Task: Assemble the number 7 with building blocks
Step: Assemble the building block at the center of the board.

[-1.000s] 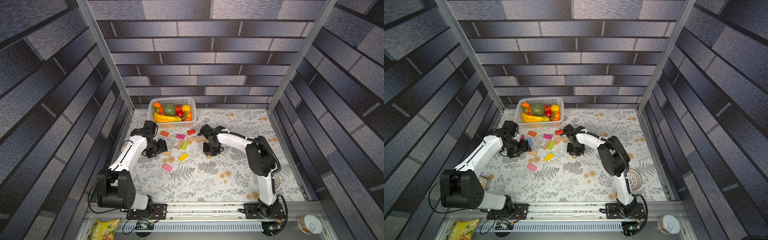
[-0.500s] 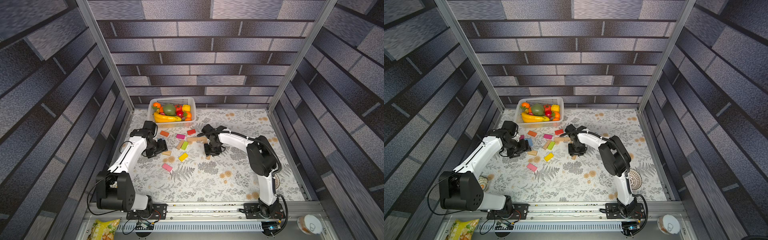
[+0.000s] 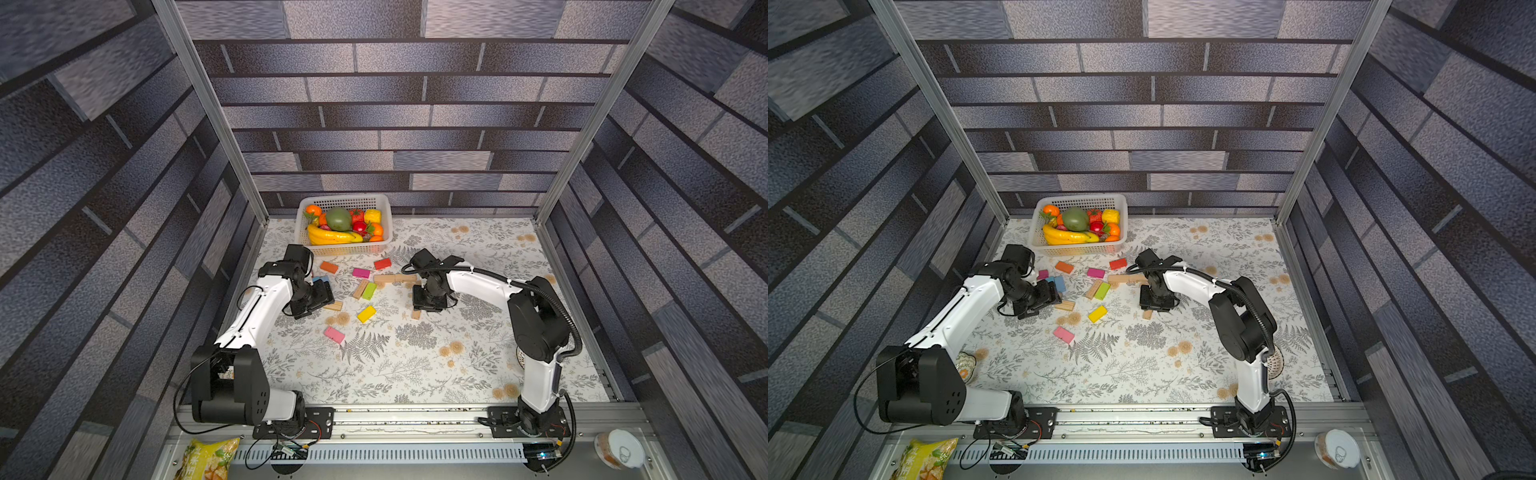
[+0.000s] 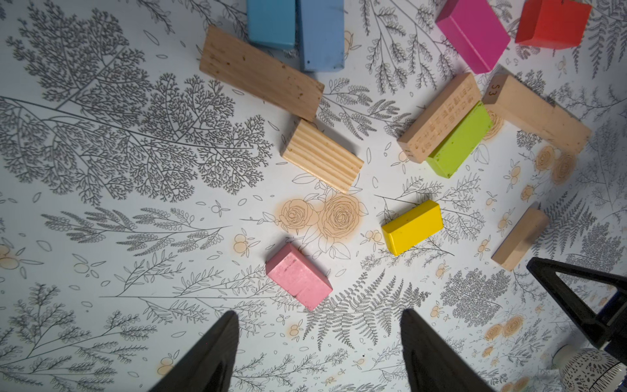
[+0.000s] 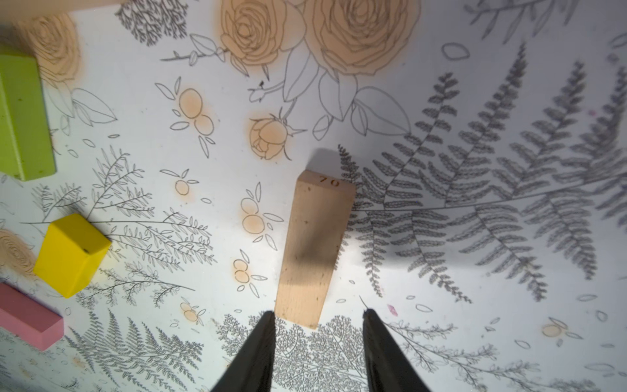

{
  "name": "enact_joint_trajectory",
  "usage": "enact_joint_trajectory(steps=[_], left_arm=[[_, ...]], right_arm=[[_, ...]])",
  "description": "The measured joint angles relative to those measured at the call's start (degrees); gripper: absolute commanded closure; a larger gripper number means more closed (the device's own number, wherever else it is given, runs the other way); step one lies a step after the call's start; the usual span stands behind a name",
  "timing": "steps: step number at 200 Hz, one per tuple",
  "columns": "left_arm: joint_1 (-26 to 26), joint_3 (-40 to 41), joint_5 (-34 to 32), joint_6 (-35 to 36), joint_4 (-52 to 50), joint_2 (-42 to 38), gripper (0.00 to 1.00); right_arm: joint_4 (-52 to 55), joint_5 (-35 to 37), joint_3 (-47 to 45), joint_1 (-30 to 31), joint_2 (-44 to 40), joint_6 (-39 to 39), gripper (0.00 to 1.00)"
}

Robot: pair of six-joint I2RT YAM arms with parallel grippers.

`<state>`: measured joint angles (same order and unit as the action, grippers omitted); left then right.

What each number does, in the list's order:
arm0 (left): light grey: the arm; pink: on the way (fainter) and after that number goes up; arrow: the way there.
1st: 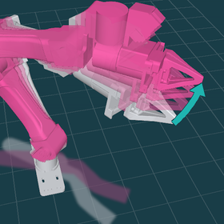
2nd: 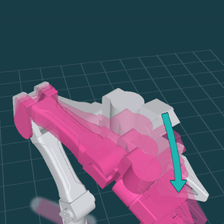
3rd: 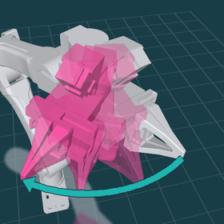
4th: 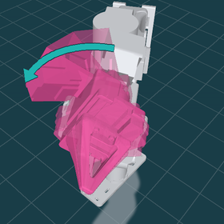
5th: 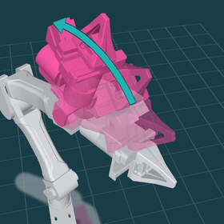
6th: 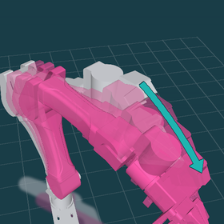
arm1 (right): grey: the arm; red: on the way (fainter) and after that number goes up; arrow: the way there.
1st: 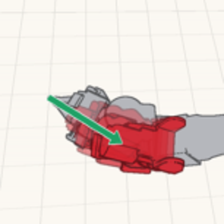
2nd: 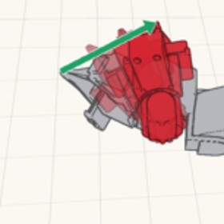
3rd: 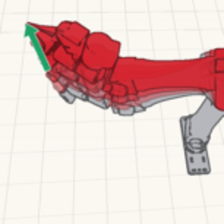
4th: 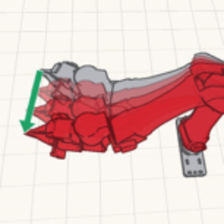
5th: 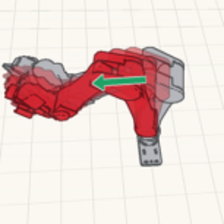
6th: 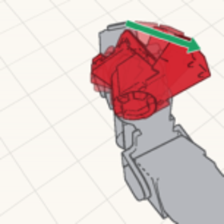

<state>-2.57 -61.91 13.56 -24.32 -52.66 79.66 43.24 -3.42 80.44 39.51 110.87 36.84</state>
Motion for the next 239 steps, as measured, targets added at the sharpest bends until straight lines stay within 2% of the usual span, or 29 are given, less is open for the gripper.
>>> enact_joint_trajectory(steps=[51, 94, 138, 170, 208, 239], left_arm=[[0.0, 0.0, 0.0, 0.0, 0.0, 0.0, 0.22], [0.3, -0.1, 0.0, 0.0, -0.3, 0.0, 0.22], [0.4, -0.1, 0.0, 0.0, -0.3, 0.0, 0.22], [0.4, -0.1, 0.2, 0.0, -0.3, 0.0, 0.22], [0.8, -0.1, 0.2, 0.0, -0.3, 0.0, 0.21], [1.0, -0.1, 0.2, 0.0, -0.3, 0.0, 0.21]], right_arm=[[2.8, 2.7, 5.9, 2.2, 2.6, 0.8, 0.49], [4.9, 3.4, 7.2, 3.5, 6.5, 1.5, 0.5], [6.2, 3.9, 7.1, 3.5, 7.5, 1.7, 0.58], [6.3, 4.5, 7.0, 3.5, 7.5, 1.1, 0.76], [7.6, 5.0, 8.5, 3.5, 7.6, -0.5, 0.78], [10.4, 6.2, 13.9, 3.5, 8.5, -2.1, 0.78]])
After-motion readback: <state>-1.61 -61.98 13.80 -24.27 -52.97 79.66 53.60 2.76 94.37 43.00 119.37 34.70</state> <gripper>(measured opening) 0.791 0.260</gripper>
